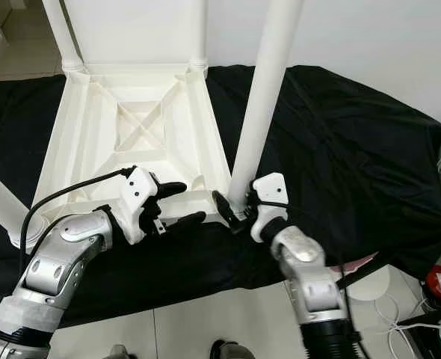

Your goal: Building children table

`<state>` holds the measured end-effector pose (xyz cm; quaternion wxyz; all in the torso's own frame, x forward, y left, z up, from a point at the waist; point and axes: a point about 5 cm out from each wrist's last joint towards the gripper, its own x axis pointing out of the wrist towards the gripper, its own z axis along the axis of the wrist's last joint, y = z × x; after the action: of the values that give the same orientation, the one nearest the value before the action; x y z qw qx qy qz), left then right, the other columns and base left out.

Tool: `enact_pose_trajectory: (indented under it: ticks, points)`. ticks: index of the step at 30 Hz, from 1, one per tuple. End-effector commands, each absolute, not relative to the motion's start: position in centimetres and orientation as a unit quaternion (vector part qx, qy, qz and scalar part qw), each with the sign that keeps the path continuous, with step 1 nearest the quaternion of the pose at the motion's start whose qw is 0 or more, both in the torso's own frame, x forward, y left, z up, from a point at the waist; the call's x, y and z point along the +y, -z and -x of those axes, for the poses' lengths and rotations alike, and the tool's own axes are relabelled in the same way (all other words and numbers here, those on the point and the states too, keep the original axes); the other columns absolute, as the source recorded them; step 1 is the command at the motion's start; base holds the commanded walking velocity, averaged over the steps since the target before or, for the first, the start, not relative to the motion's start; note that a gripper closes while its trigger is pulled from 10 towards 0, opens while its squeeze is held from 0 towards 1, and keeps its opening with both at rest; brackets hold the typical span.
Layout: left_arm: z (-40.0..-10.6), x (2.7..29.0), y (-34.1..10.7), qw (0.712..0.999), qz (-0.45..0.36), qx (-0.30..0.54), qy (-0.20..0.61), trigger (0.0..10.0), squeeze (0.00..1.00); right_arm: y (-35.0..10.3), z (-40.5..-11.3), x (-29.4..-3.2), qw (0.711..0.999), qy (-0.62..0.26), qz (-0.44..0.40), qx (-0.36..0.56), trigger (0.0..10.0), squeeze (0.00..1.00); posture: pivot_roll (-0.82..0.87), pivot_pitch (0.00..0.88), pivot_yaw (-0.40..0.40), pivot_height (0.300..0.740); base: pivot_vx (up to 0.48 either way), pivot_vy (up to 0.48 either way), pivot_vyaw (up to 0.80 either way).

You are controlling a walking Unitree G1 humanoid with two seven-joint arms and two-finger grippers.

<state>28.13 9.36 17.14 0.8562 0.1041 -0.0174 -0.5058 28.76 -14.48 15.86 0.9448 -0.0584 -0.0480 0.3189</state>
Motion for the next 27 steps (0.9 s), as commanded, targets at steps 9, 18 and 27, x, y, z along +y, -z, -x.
enact_pose_trajectory:
  ticks: [9,18,27]
  points:
    - [-27.9,9.4,-17.3,0.85,-0.106,-0.012,0.516,10.0,0.0,-15.9,-30.0,-15.0,0.914,-0.392,0.095,-0.033,10.0,0.0,0.0,0.133,-0.077,0.74,0.0,0.0,0.0]
    - [-27.5,9.6,-17.1,0.846,-0.095,-0.003,0.524,10.0,0.0,-14.9,-30.4,-15.2,0.901,-0.424,0.095,-0.014,0.0,0.0,0.0,0.14,-0.061,0.74,0.0,0.0,0.0]
    - [-27.6,9.7,-17.2,0.846,-0.093,0.0,0.525,10.0,0.0,-14.3,-30.0,-14.7,0.91,-0.409,0.072,-0.012,0.0,0.0,0.01,0.14,-0.055,0.74,0.0,0.0,0.0]
